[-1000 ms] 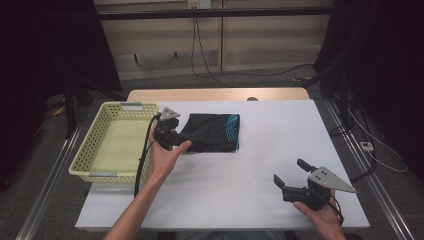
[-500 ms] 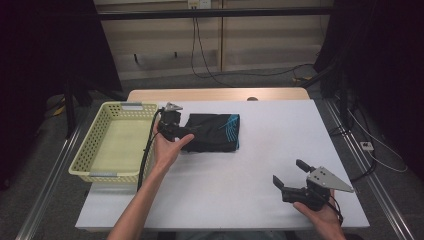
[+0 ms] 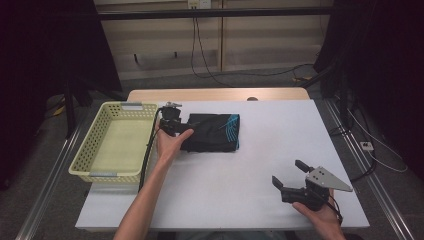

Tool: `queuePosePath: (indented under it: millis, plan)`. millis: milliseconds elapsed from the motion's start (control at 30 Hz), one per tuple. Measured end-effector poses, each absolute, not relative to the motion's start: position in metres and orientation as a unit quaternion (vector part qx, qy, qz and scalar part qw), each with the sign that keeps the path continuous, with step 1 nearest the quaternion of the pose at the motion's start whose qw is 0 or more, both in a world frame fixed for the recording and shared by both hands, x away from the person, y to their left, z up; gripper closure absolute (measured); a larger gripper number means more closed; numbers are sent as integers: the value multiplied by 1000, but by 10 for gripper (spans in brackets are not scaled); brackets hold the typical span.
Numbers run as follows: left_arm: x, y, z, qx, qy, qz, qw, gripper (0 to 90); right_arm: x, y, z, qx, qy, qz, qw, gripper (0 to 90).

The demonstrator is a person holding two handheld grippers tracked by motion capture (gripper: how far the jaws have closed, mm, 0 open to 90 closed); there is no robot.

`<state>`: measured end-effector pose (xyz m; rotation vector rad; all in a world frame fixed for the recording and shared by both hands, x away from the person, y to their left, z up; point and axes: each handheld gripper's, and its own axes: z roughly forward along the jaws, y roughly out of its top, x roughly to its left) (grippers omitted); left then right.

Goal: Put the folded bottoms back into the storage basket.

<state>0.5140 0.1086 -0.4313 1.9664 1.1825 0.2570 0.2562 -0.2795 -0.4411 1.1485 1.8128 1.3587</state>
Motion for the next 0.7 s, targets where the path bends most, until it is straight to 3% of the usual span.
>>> queuePosePath:
  millis: [433, 700]
  plan:
    - [522, 113, -450, 779, 497, 92, 371, 360, 256, -279, -442, 431, 684, 509, 295, 41]
    - [524, 113, -455, 776, 508, 82, 365, 433, 256, -278, -442, 430, 685, 509, 294, 41]
